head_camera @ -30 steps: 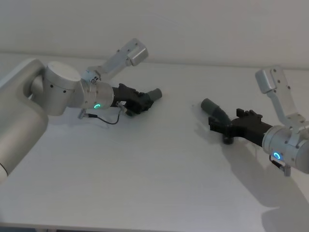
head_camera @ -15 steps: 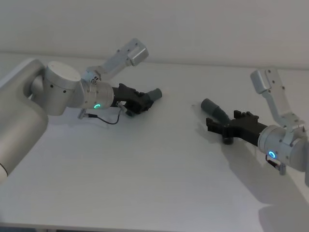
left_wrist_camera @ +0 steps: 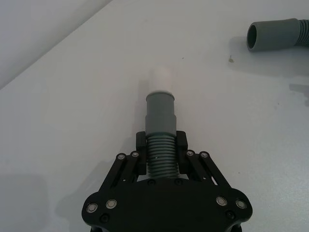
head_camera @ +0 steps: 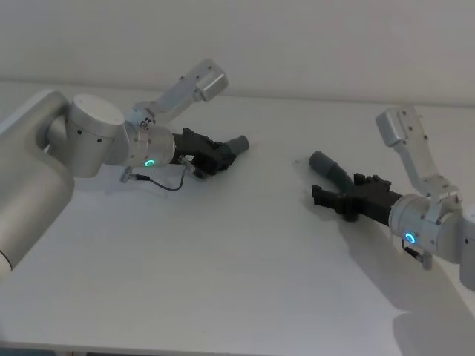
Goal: Use both hands to pick up one end of the pipe from the table, align the ends, and insert them.
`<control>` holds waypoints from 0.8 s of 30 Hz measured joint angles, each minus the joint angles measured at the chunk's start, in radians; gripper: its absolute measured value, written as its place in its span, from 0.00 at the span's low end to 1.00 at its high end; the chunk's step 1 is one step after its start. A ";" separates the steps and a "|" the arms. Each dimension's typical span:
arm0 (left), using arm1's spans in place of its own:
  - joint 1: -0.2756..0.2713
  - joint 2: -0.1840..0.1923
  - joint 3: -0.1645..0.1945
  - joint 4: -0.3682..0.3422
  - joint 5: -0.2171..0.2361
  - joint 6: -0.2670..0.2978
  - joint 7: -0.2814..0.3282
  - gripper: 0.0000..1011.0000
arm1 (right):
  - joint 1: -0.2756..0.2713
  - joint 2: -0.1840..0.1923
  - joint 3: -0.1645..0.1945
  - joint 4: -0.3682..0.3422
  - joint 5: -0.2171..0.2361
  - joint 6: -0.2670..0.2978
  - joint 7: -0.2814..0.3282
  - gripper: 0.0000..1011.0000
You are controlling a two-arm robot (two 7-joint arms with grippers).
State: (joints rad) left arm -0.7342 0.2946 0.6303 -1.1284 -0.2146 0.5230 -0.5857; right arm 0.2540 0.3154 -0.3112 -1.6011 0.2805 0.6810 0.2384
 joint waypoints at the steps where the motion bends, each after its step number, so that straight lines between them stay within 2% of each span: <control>1: 0.000 0.000 0.000 0.000 0.000 0.000 0.000 0.34 | 0.001 -0.001 -0.001 0.002 -0.001 0.000 0.000 0.99; 6: 0.000 0.000 0.000 0.000 0.000 0.000 0.000 0.34 | 0.005 -0.006 -0.003 0.011 -0.007 -0.001 0.002 0.99; 9: 0.000 0.000 0.000 0.000 0.000 0.000 0.000 0.34 | 0.007 -0.009 -0.005 0.016 -0.010 -0.002 0.003 0.94; 14: 0.000 0.000 0.000 0.000 0.000 0.000 0.000 0.34 | 0.009 -0.010 -0.006 0.020 -0.013 -0.004 0.004 0.79; 17: 0.000 0.000 0.000 0.000 0.000 0.000 0.000 0.34 | 0.010 -0.012 -0.007 0.022 -0.015 -0.005 0.004 0.74; 18: 0.000 0.000 0.000 0.000 0.000 0.000 0.000 0.34 | 0.011 -0.012 -0.007 0.023 -0.016 -0.005 0.004 0.68; 19: 0.000 0.000 0.000 0.000 0.000 0.000 0.000 0.34 | 0.011 -0.012 -0.007 0.024 -0.016 -0.005 0.004 0.68; 24: 0.000 0.000 0.000 0.000 0.000 0.000 0.000 0.34 | 0.011 -0.014 -0.008 0.026 -0.017 -0.006 0.005 0.50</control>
State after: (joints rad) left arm -0.7342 0.2946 0.6304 -1.1283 -0.2145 0.5231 -0.5857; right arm 0.2655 0.3018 -0.3189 -1.5752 0.2639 0.6746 0.2432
